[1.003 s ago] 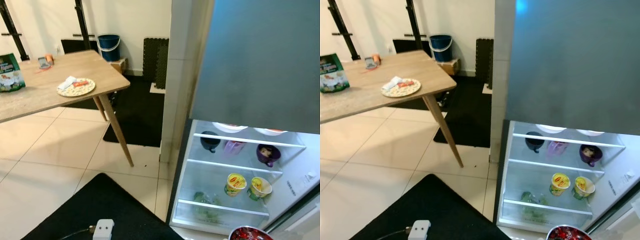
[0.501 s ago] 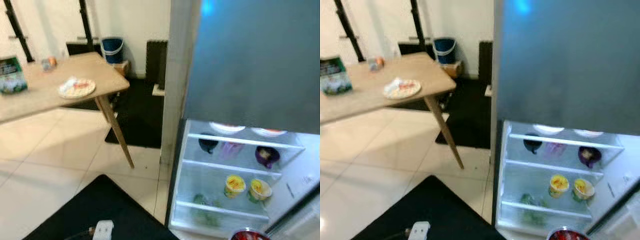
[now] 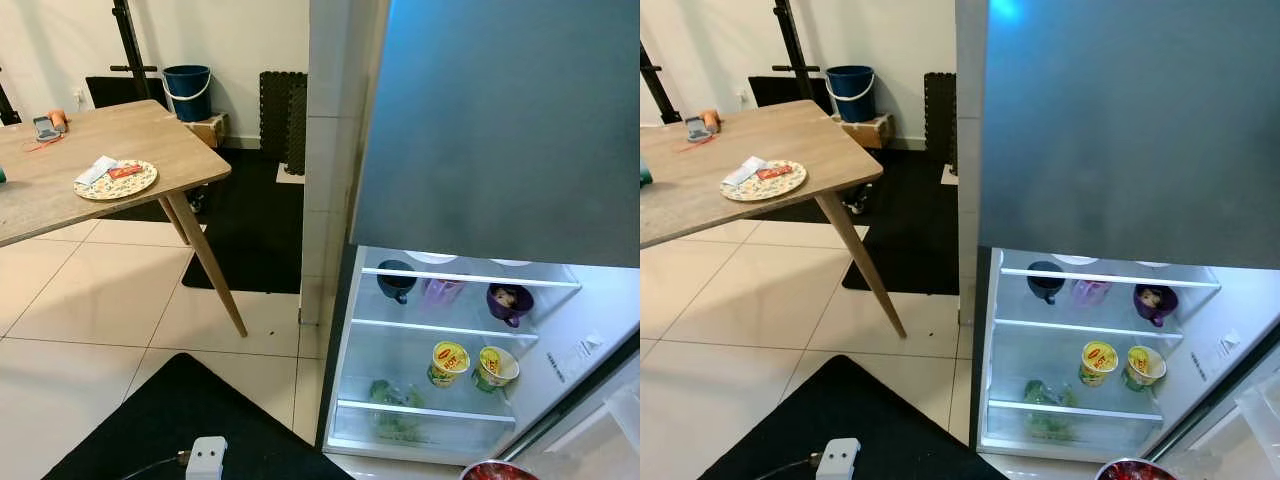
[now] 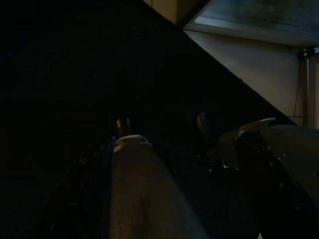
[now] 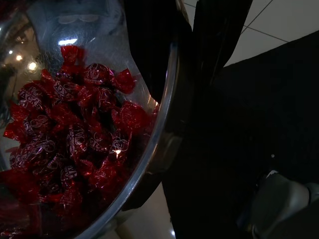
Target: Restocking fridge
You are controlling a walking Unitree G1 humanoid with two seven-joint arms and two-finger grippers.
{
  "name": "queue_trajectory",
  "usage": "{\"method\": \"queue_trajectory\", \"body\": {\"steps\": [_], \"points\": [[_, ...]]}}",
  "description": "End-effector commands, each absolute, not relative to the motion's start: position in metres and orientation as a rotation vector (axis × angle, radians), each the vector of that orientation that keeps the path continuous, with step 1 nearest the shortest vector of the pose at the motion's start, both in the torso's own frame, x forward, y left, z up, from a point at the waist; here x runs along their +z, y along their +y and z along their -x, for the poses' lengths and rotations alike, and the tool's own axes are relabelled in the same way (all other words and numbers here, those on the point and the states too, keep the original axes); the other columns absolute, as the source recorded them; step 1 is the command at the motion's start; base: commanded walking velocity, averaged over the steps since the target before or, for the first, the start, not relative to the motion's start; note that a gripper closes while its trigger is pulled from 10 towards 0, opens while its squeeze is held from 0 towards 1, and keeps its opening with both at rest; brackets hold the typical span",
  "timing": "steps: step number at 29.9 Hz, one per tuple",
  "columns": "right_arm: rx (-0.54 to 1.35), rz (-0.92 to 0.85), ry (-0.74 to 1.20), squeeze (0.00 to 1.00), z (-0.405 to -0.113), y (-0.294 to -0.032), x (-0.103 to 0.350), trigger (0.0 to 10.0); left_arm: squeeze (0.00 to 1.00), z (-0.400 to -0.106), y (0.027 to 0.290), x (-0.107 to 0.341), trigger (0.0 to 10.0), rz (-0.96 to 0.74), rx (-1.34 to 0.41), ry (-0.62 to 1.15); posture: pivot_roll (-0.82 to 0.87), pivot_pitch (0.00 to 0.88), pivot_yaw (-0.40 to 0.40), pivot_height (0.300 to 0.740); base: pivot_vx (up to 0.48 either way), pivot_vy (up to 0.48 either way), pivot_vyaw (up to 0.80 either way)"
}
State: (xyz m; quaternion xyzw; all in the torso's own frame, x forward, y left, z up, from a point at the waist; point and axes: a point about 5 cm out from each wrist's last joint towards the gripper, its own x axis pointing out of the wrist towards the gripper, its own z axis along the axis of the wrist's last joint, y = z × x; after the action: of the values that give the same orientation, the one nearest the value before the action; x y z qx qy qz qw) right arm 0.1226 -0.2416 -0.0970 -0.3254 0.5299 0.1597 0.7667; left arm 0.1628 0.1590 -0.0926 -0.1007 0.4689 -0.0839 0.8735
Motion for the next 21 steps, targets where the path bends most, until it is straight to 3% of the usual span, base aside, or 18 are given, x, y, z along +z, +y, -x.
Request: {"method": "queue_trajectory", "body": {"steps": [1,6,21], "points": [[0.342,0.726,1.124,0.0,-0.127,-0.241,-0.096,10.0,0.0,-0.163,0.159,-0.093,10.0,0.198,-0.187,0.981,-0.13,0.0,-0.016,0.74,0.0,0.0,0.0],[0.365,0.723,1.113,0.0,-0.129,-0.238,-0.095,10.0,0.0,-0.161,0.159,-0.093,10.0,0.194,-0.188,0.983,-0.13,0.0,-0.017,0.74,0.0,0.0,0.0],[0.359,0.742,1.078,0.0,-0.138,-0.238,-0.092,10.0,0.0,-0.166,0.157,-0.091,10.0,0.174,-0.217,0.968,-0.12,0.0,-0.022,0.74,0.0,0.0,0.8]]}}
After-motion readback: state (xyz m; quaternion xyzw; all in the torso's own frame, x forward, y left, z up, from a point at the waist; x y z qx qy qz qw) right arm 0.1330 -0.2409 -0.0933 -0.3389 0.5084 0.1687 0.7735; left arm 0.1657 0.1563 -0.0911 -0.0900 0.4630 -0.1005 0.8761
